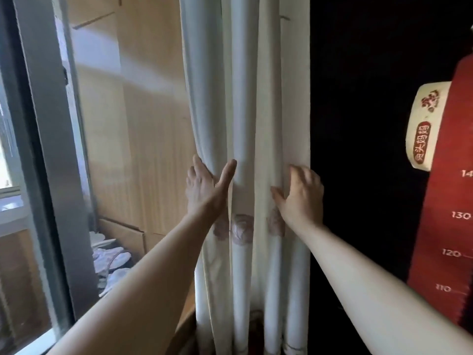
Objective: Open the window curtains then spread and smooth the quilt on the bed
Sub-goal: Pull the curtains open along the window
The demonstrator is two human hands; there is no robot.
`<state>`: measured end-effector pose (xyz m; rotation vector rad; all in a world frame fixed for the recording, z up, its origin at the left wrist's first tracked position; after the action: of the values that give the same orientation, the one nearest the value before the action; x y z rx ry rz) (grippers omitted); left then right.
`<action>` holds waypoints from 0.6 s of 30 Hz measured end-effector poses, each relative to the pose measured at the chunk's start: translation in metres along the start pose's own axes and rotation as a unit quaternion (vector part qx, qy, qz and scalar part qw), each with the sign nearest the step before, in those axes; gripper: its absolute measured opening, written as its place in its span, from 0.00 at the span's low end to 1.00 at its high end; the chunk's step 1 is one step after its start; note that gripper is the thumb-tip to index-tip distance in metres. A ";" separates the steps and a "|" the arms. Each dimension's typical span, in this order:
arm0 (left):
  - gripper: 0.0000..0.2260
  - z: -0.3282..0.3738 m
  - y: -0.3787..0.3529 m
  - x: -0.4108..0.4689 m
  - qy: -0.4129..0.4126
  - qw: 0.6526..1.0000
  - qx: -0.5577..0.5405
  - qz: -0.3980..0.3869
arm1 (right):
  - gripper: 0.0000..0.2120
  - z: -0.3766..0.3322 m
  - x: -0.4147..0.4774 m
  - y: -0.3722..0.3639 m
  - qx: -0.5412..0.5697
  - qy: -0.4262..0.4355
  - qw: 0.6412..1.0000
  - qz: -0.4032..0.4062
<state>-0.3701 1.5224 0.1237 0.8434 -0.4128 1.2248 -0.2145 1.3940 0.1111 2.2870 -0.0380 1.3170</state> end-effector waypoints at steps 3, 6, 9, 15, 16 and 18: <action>0.59 0.023 -0.015 0.002 -0.030 0.999 0.019 0.004 | 0.43 0.015 0.014 0.005 0.013 -0.070 0.997 -0.010; 0.61 0.038 -0.028 0.012 -0.023 0.998 0.060 0.011 | 0.52 0.030 0.030 0.002 0.034 -0.150 0.983 -0.102; 0.51 0.042 -0.044 0.027 0.015 0.999 0.031 0.013 | 0.50 0.043 0.043 -0.005 0.091 -0.188 0.958 -0.195; 0.16 0.040 -0.072 0.047 0.013 0.988 0.151 0.009 | 0.13 0.049 0.067 -0.021 0.035 -0.063 0.976 -0.205; 0.16 0.038 -0.076 0.049 0.006 0.986 0.165 0.013 | 0.12 0.047 0.069 -0.023 -0.003 -0.021 0.980 -0.198; 0.16 0.033 -0.081 0.052 0.002 0.984 0.177 0.018 | 0.12 0.045 0.072 -0.030 -0.056 0.047 0.981 -0.178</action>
<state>-0.2728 1.5238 0.1528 1.1404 -0.2088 1.3545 -0.1321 1.4167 0.1398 2.0182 0.3068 1.1970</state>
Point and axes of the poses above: each hand's wrist, its own x-axis towards the middle knuckle, its own y-axis out of the back of the hand, z = x × y, the point moved 4 cm from there along x, towards the middle knuckle, and after that the axes turned 8 degrees about -y, right-handed, at the moved point
